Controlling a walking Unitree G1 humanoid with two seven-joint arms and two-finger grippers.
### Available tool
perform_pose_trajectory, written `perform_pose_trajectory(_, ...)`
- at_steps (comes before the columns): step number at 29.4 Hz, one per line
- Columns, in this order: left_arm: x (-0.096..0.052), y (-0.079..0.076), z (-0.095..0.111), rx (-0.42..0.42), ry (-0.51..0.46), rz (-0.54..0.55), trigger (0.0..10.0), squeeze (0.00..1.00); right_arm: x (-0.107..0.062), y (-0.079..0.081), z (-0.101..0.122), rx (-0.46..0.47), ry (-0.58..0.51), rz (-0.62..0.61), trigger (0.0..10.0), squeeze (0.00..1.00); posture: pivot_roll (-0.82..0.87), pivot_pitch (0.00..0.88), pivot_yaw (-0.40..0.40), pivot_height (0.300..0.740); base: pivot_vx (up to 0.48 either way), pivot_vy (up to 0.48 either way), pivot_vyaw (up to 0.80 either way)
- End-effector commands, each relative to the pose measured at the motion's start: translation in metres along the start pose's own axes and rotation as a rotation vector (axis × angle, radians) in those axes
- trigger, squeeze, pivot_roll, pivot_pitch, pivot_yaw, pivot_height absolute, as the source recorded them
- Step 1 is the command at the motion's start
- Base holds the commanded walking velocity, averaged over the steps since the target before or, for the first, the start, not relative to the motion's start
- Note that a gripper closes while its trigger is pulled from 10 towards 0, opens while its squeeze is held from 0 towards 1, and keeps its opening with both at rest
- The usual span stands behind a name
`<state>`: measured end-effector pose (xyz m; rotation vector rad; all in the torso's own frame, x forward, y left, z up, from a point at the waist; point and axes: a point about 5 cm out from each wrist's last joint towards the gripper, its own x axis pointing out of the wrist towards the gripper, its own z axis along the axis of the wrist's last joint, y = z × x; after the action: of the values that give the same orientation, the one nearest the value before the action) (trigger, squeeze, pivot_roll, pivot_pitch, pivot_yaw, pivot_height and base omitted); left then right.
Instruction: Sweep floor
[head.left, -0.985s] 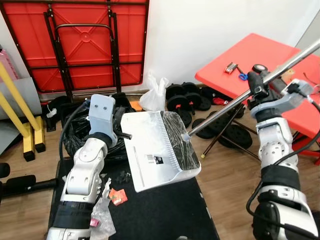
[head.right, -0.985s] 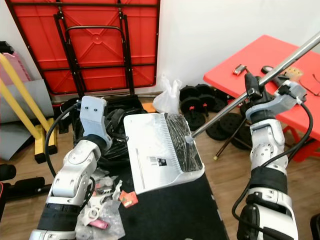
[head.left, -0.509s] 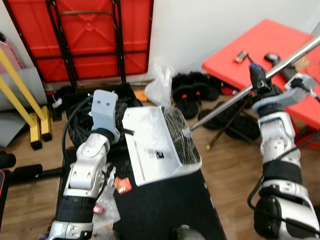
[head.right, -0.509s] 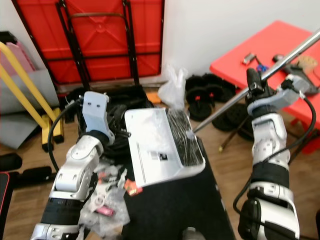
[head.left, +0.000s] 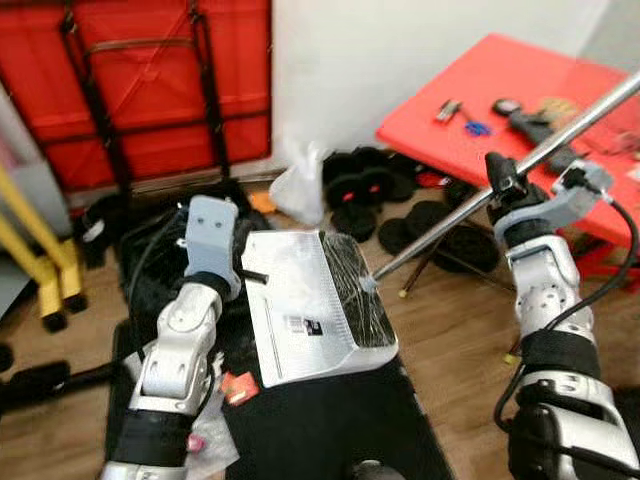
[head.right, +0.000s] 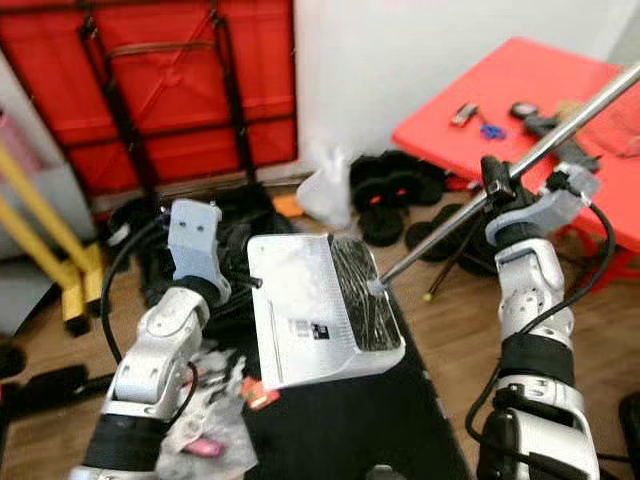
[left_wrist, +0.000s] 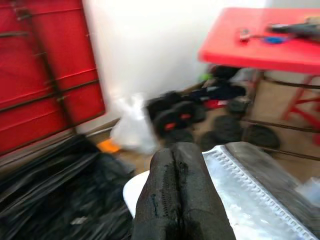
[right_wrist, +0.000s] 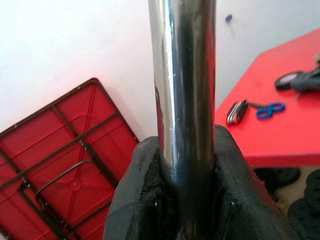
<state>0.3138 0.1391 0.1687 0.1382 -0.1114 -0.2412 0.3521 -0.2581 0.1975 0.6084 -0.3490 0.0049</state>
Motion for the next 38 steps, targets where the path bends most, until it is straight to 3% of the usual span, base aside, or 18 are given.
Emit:
perform_pose_trajectory(1,-0.001,-0.001,-0.002,0.008,0.005,-0.017,10.0,0.00,0.003,0.007,0.012,0.010,-0.054,0.033,10.0,0.00,-0.12,0.067,-0.124,0.740,0.307,0.000,0.00)
perform_pose_trajectory(13,-0.001,-0.001,-0.001,0.009,0.000,-0.018,10.0,0.00,0.003,0.013,0.009,-0.003,-0.041,0.057,10.0,0.00,-0.12,0.071,-0.129,0.740,0.311,0.000,-0.27)
perform_pose_trajectory(18,-0.001,-0.001,-0.001,0.008,-0.003,-0.016,10.0,0.00,0.003,0.021,0.003,-0.052,-0.009,0.091,10.0,0.00,-0.12,0.072,-0.132,0.740,0.312,0.000,0.00)
perform_pose_trajectory(38,0.000,0.000,0.002,0.003,-0.012,-0.007,10.0,0.00,0.006,0.030,0.006,-0.066,-0.012,0.130,10.0,0.00,-0.13,0.077,-0.143,0.740,0.314,0.000,0.00)
